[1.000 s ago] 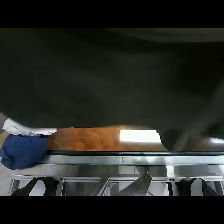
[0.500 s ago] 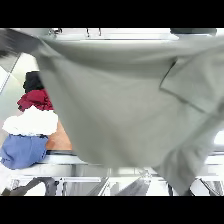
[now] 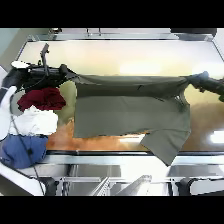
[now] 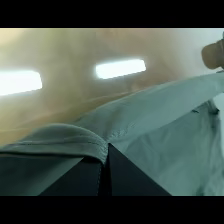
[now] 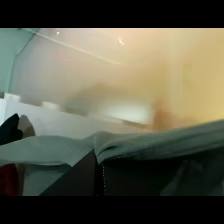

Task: Fold the shirts.

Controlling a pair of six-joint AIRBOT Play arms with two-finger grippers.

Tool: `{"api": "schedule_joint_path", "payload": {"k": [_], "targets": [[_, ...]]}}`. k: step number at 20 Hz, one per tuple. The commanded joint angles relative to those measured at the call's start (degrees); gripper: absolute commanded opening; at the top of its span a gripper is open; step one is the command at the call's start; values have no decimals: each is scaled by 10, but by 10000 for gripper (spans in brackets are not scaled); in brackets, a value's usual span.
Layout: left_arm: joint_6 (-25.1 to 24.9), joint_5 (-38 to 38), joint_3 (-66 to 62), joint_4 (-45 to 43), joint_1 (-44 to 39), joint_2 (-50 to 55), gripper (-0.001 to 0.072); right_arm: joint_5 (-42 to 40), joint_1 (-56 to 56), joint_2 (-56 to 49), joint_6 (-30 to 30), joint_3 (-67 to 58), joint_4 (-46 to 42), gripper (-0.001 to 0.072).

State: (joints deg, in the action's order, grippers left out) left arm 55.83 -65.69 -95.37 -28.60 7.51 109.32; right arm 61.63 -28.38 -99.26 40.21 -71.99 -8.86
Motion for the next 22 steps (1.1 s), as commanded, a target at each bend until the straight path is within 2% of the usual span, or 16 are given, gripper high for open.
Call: {"api": "schedule_joint_path", "payload": {"k": [1,4,7,12,22], "targets": [[12,12,-93,-6,-1,99,6,-14,11,-105,-10,-76,16,14],[34,-3,-162,-45,-8,145,5,-15,11,-134,3,-146,4,15],[37,-21,-221,-104,-28,164,5,-18,10,-134,12,-191,-54,15],[47,-32,-190,-179,-38,153,5,-2,11,-134,72,-201,-221,15],[4,27,-164,-184,-55,153,13,-44,29,-154,70,-201,-252,16]]}}
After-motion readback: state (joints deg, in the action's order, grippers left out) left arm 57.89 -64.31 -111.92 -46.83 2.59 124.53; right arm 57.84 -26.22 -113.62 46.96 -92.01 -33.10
